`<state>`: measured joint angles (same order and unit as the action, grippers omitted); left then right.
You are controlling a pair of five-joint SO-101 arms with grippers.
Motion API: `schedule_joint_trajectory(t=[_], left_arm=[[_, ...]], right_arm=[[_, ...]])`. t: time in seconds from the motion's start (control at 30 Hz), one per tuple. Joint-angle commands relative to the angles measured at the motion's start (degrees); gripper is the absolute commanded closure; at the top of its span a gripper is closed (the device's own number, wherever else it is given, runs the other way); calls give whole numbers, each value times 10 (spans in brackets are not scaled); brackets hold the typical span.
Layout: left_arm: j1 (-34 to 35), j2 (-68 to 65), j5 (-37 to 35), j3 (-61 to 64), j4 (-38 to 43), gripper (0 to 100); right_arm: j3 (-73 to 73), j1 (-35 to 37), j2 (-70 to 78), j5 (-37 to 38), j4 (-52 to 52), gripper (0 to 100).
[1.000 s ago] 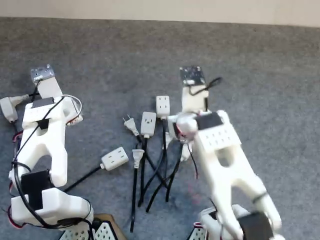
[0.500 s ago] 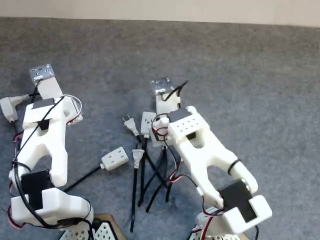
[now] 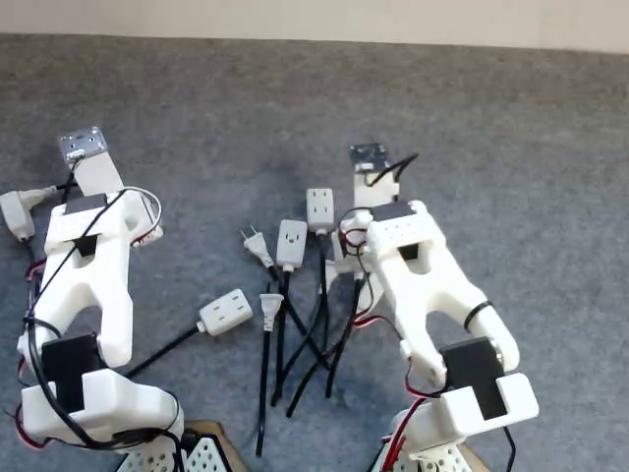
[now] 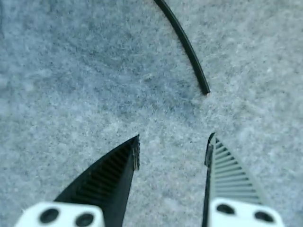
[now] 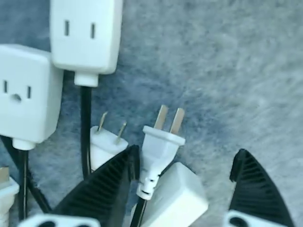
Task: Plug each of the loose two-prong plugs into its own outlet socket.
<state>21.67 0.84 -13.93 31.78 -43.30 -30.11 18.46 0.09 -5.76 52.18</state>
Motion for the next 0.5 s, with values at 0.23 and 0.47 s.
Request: schedule_joint_trajectory(t=[0.23, 0.47], left_arm=[[-2, 3, -7, 0, 8, 762], [-6, 3, -7, 0, 8, 762]], right_arm=[[51, -7, -3, 25, -16, 931], [48, -8, -3, 186, -15, 873]])
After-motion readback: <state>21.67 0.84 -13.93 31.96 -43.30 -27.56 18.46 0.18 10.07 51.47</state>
